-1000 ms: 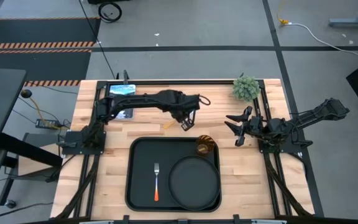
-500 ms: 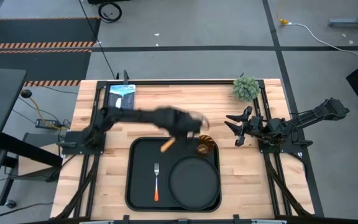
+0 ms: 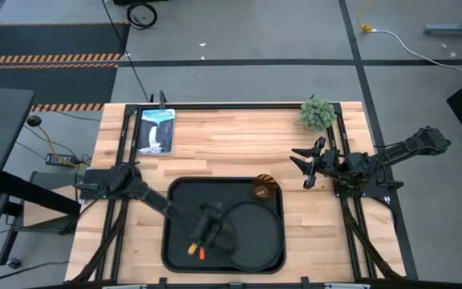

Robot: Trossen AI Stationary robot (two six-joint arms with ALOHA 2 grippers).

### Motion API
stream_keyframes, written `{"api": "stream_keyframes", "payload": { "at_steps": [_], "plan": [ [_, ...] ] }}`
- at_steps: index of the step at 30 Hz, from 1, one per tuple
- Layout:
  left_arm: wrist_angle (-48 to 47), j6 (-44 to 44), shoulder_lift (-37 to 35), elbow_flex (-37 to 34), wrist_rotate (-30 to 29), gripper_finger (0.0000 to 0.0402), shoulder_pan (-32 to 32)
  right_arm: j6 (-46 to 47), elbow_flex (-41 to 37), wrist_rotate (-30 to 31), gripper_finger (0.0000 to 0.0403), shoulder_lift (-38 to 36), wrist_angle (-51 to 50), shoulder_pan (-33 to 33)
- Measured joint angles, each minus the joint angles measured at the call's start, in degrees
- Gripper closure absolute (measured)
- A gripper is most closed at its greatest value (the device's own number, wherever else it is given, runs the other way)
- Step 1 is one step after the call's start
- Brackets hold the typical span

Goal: Pick and place plate/cup/fork/spoon on tray
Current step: Put the yellow spoon on the black tray, on the left side of the orange fork

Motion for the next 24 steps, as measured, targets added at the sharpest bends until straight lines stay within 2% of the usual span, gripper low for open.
{"api": "stream_keyframes", "payload": {
  "at_steps": [5,11,18,24],
  "plan": [
    [1.6,-13.5,0.0,-5.8,-0.1,0.0361,-4.0,0.0,0.0,0.0,0.0266,0.0,0.0,0.0],
    [3.9,-24.8,-1.3,-13.0,0.9,0.0361,-5.9,0.0,0.0,0.0,0.0266,0.0,0.0,0.0],
    [8.7,-28.8,-5.3,-20.6,0.9,0.0361,-6.0,0.0,0.0,0.0,0.0266,0.0,0.0,0.0],
    [18.7,-28.3,-8.5,-29.1,1.8,0.0361,-4.2,0.0,0.0,0.0,0.0266,0.0,0.1,0.0]
  ]
}}
